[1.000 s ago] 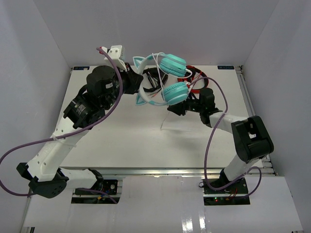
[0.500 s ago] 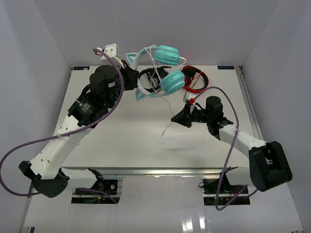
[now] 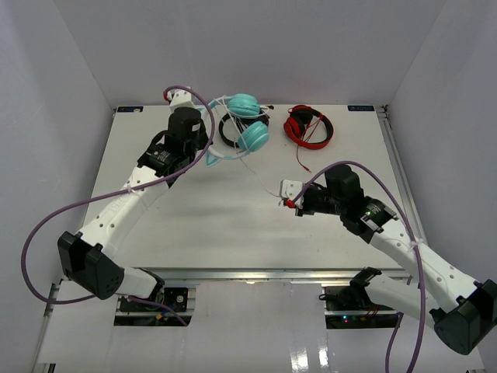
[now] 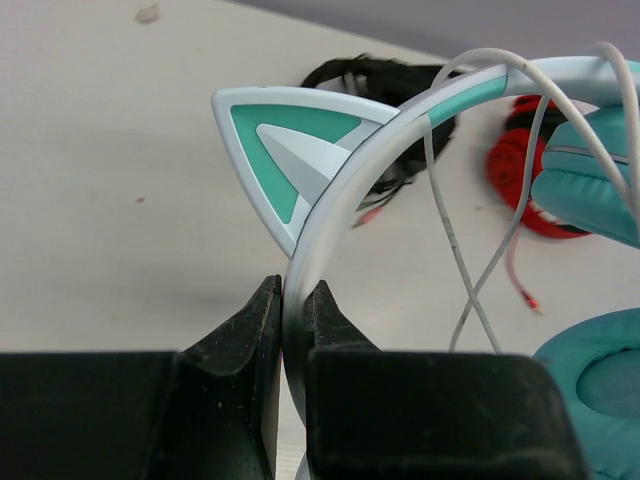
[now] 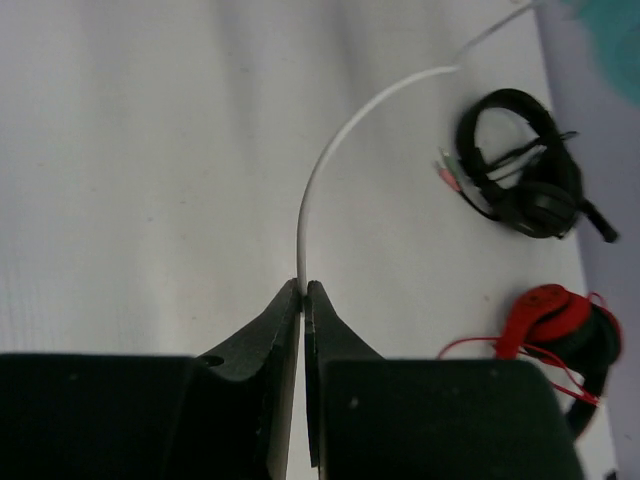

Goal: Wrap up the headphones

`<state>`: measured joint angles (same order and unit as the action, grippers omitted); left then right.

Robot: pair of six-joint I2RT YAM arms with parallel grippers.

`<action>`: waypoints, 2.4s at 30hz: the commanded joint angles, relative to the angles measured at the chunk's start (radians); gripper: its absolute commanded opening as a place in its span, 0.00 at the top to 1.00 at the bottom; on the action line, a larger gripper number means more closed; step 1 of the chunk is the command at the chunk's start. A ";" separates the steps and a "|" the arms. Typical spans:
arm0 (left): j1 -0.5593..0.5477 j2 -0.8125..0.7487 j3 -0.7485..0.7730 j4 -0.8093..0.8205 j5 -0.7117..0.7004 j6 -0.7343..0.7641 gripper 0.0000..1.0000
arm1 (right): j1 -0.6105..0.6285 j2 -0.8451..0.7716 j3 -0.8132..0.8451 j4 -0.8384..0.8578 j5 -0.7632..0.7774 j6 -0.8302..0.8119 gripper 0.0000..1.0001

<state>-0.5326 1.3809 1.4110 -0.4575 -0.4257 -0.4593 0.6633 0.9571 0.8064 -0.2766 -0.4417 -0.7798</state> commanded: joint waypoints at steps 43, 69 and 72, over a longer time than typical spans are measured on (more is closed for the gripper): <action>-0.028 0.337 -0.059 0.086 0.356 -0.080 1.00 | 0.098 0.074 0.284 -0.222 0.145 -0.312 0.92; 0.037 0.384 -0.017 0.119 0.607 -0.172 1.00 | 0.140 0.034 0.221 -0.251 -0.028 -0.253 0.92; 0.045 0.363 -0.033 0.142 0.652 -0.189 1.00 | 0.130 0.025 0.215 -0.242 0.007 -0.253 0.92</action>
<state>-0.5061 1.8502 1.3739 -0.4118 0.1257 -0.5933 0.7989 1.0111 1.0300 -0.5496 -0.4410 -1.0497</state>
